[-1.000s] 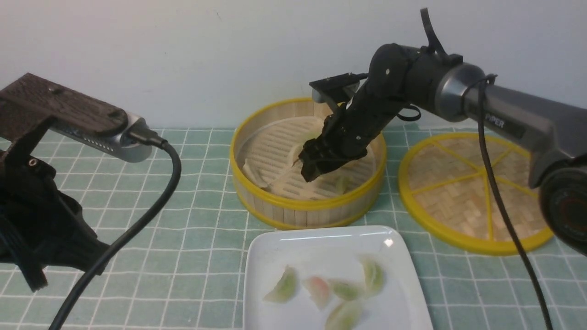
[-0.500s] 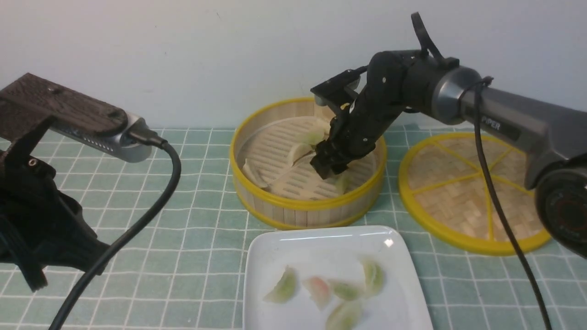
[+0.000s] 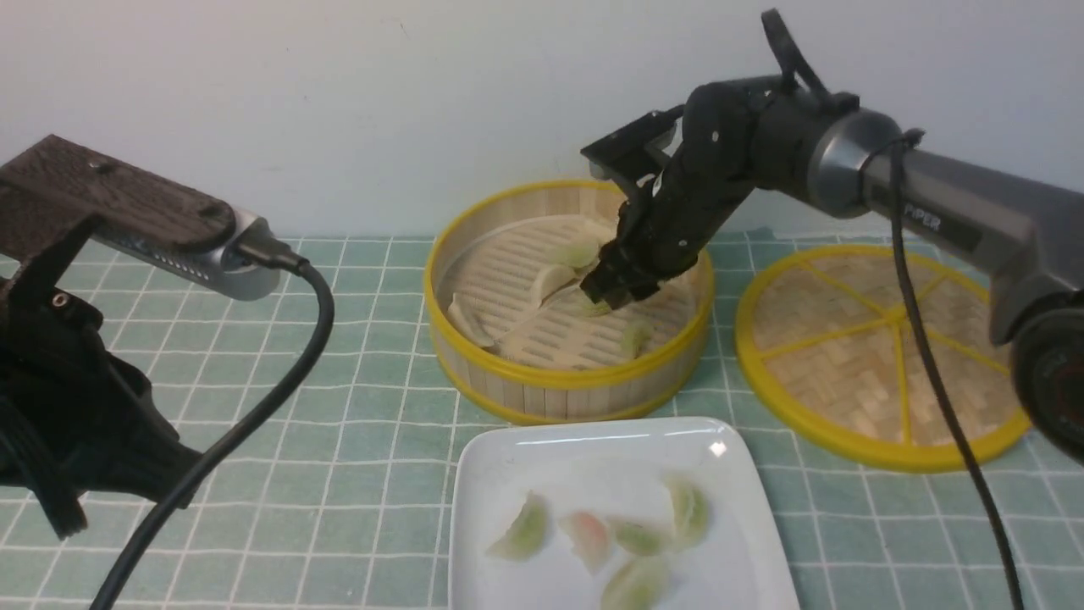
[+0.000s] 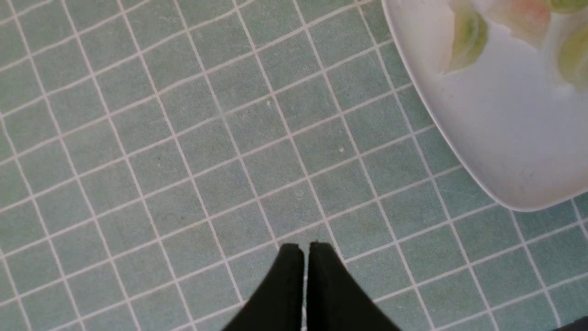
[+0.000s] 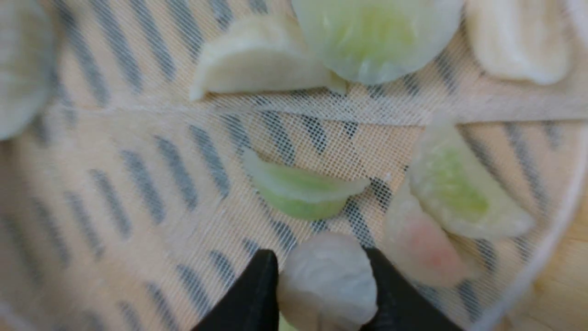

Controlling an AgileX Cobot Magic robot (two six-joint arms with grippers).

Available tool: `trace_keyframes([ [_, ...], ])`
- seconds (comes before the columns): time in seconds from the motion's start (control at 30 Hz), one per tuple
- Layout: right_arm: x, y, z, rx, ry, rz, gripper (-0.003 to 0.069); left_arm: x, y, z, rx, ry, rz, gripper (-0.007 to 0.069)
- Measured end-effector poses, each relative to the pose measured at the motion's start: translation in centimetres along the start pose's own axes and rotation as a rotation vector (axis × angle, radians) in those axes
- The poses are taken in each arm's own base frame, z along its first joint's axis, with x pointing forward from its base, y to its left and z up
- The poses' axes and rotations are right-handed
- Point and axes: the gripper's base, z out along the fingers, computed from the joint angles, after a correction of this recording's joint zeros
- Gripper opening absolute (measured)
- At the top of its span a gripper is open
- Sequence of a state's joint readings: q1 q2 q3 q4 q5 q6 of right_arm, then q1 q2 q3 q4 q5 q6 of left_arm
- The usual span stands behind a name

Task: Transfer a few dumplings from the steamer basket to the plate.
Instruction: Use the right arm to grab a dumpling from inside the steamer, then use the right arm to put the dumpling into the plate

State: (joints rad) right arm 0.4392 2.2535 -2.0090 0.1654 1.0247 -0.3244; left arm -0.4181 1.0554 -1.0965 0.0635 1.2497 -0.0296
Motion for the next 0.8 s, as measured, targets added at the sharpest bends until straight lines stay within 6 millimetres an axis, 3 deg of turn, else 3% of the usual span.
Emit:
trace_keyframes([
  [0.1,-0.6,0.3,-3.1,-0.001,-0.031,0.000,0.0199,0.0,0.0,0.0,0.000,0.000,0.000,-0.0006],
  [0.13,-0.8,0.7,-5.4,-0.021,-0.035,0.014,0.0199,0.0,0.0,0.0,0.000,0.000,0.000,-0.0006],
  [0.17,-0.9,0.7,-5.7,-0.020,-0.040,0.013,0.0199,0.0,0.0,0.0,0.000,0.000,0.000,-0.0006],
  [0.23,-0.8,1.7,-9.6,-0.068,-0.035,0.027,0.0199,0.0,0.0,0.0,0.000,0.000,0.000,-0.0006],
  [0.27,-0.7,1.8,-9.9,-0.077,-0.033,0.029,0.0199,0.0,0.0,0.0,0.000,0.000,0.000,-0.0006],
  [0.3,-0.6,2.3,-12.4,-0.095,-0.063,0.042,0.0199,0.0,0.0,0.0,0.000,0.000,0.000,-0.0006],
  [0.33,-0.5,2.4,-12.5,-0.101,-0.062,0.050,0.0199,0.0,0.0,0.0,0.000,0.000,0.000,-0.0006],
  [0.37,0.3,3.0,-14.5,-0.117,-0.076,0.086,0.0199,0.0,0.0,0.0,0.001,0.000,0.000,-0.0006],
  [0.43,2.1,3.9,-15.4,-0.154,-0.043,0.130,0.0199,0.0,0.0,0.0,0.003,0.000,-0.001,-0.0006],
  [0.5,3.2,4.5,-15.2,-0.168,-0.008,0.138,0.0199,0.0,0.0,0.0,0.005,0.000,-0.002,-0.0006],
  [0.67,9.8,7.8,-10.3,-0.222,0.242,0.162,0.0199,0.0,-0.4,0.0,0.045,0.001,-0.015,-0.0006],
  [0.8,11.2,8.7,-6.5,-0.196,0.226,0.170,0.0199,-0.2,-0.7,0.2,0.071,-0.021,-0.022,-0.0006],
])
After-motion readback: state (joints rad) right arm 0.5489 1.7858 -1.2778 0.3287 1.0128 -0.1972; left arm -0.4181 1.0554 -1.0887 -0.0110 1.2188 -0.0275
